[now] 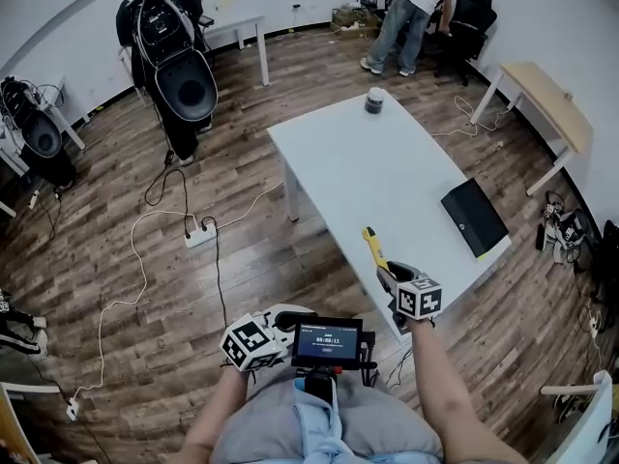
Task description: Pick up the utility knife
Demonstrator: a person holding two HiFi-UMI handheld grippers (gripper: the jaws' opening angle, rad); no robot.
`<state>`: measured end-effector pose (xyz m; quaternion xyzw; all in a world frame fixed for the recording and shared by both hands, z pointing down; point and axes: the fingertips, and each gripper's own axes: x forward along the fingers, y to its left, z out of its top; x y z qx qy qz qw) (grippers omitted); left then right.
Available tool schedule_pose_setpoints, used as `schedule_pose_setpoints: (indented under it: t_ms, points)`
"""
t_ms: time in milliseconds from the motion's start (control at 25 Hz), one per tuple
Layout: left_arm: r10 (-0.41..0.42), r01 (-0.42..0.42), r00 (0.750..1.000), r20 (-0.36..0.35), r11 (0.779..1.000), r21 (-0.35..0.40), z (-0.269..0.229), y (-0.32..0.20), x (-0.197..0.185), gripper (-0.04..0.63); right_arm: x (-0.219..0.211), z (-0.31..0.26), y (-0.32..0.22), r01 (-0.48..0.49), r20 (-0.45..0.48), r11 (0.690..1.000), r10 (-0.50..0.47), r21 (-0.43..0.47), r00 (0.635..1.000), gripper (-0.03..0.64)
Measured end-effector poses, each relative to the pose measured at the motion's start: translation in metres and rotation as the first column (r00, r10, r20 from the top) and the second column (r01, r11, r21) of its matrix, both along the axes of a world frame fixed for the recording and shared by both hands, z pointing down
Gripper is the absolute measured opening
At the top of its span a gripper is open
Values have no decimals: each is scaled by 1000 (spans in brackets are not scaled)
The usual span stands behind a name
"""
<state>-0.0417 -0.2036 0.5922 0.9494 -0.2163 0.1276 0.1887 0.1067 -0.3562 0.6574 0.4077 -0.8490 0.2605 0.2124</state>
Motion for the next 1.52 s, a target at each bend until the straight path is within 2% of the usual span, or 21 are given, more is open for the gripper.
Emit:
schedule_pose_setpoints:
  t_ms: [440,1000,1520]
  points:
    - [42,-42,999,-12,999,27,-7,14,3,20,-9,-48,42,-77,139,993,63,95,988,127]
    - [53,-51,998,-31,997,61,-21,28,11,20,-16,-132,96,-70,305,964,-13,257,952,127]
    - [33,-29,998,-47,995,94,-31,39,5,20,-21,-159,133,-64,350,942,-58,328,935,127]
